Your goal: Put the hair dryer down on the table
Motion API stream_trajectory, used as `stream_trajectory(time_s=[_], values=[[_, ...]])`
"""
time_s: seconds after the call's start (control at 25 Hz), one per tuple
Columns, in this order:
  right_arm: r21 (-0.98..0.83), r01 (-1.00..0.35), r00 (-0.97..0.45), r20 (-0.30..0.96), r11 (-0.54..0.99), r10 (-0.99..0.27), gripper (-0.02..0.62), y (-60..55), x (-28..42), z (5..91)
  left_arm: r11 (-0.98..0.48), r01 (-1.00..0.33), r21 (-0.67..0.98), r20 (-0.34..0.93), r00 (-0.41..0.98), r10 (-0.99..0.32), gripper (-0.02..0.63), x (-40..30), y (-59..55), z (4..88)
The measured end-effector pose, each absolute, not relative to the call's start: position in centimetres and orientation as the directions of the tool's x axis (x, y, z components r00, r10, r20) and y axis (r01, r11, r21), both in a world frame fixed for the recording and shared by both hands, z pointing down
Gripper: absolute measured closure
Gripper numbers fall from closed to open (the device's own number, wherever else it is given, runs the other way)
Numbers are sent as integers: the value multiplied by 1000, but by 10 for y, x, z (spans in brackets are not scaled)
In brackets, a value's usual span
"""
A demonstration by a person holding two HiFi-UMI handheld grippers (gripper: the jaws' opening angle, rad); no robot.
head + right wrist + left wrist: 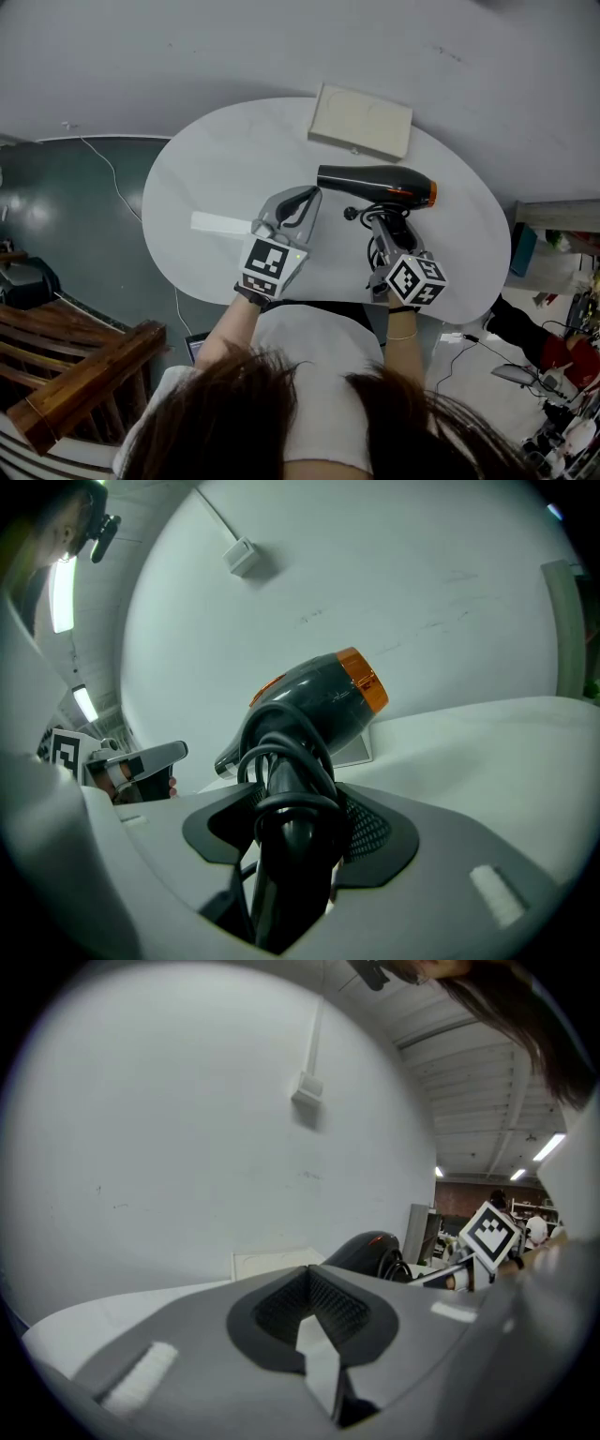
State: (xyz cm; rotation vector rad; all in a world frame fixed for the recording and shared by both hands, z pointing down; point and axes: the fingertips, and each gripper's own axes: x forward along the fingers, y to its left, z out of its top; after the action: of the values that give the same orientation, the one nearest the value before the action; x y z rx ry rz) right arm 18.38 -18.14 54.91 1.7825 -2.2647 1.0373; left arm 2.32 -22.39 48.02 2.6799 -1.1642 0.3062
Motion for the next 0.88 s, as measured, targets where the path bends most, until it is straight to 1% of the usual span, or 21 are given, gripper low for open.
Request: stream_trajectory(time_s=[0.44,0.88], values=[[-492,-869,-343,526,50,-778,365,-189,170,593,-661,-741,113,298,660,-689,548,23,-236,499],[-471,-881,-356,605,40,-712,365,-189,157,626,-657,-744,124,323,656,-682,548,18,-239,511]])
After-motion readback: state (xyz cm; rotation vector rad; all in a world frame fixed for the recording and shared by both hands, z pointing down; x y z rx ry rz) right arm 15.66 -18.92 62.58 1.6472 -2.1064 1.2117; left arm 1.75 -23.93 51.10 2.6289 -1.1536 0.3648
